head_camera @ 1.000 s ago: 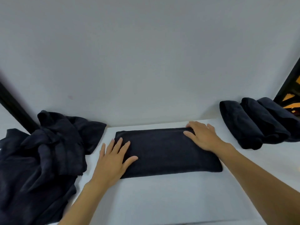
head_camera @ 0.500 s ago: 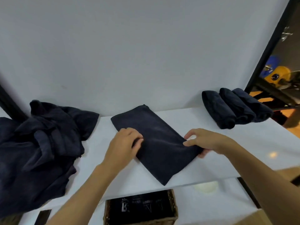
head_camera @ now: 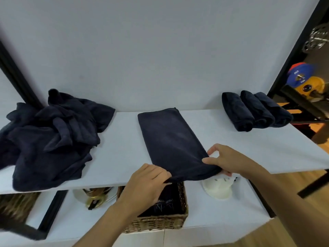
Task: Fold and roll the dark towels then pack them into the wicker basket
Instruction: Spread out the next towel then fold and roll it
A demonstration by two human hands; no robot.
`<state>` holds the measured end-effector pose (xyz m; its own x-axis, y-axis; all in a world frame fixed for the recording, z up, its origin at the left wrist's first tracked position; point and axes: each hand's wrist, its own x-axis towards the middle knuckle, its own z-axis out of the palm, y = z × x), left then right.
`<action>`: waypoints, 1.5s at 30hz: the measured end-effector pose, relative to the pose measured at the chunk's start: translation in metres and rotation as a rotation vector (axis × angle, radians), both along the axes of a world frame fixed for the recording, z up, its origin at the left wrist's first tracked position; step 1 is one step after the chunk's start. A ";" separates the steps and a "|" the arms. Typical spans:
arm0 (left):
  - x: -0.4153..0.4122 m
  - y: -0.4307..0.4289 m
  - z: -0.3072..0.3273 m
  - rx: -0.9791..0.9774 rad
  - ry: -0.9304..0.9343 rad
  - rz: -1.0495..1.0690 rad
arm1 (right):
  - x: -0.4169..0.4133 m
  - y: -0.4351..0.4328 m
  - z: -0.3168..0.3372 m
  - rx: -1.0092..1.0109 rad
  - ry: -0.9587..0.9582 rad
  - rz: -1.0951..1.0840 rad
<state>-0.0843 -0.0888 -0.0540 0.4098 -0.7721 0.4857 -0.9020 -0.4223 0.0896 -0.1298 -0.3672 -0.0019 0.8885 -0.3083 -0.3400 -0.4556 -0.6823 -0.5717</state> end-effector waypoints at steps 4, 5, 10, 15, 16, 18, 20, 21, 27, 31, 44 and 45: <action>-0.010 0.005 0.007 -0.011 0.126 0.119 | -0.021 0.012 -0.014 -0.174 -0.570 0.239; -0.012 0.001 0.007 -0.022 0.152 0.155 | -0.027 0.016 -0.017 -0.183 -0.610 0.375; -0.017 -0.012 0.012 -0.137 0.403 0.360 | -0.028 0.016 -0.052 -0.604 -0.665 0.642; -0.017 -0.020 0.028 -0.325 0.604 0.500 | -0.013 -0.002 -0.030 -0.054 -0.617 0.514; -0.015 -0.022 0.031 -0.373 0.654 0.518 | -0.009 -0.003 -0.025 0.032 -0.579 0.493; -0.010 -0.027 0.034 -0.483 0.775 0.554 | 0.002 -0.004 -0.019 0.138 -0.500 0.452; -0.005 -0.030 0.034 -0.549 0.863 0.590 | 0.014 -0.006 -0.016 0.217 -0.417 0.402; -0.003 -0.031 0.034 -0.572 0.893 0.606 | 0.019 -0.007 -0.016 0.230 -0.390 0.374; -0.006 -0.040 0.053 -0.735 0.824 0.589 | 0.009 0.007 0.000 0.031 -0.642 0.374; -0.003 -0.048 0.069 -0.721 0.693 0.527 | 0.010 0.023 -0.011 -0.373 -0.778 0.470; 0.009 -0.035 0.072 -0.725 0.754 0.476 | 0.021 -0.016 -0.016 -0.296 -0.813 0.597; 0.008 -0.034 0.072 -0.720 0.761 0.479 | 0.020 -0.018 -0.013 -0.230 -0.777 0.585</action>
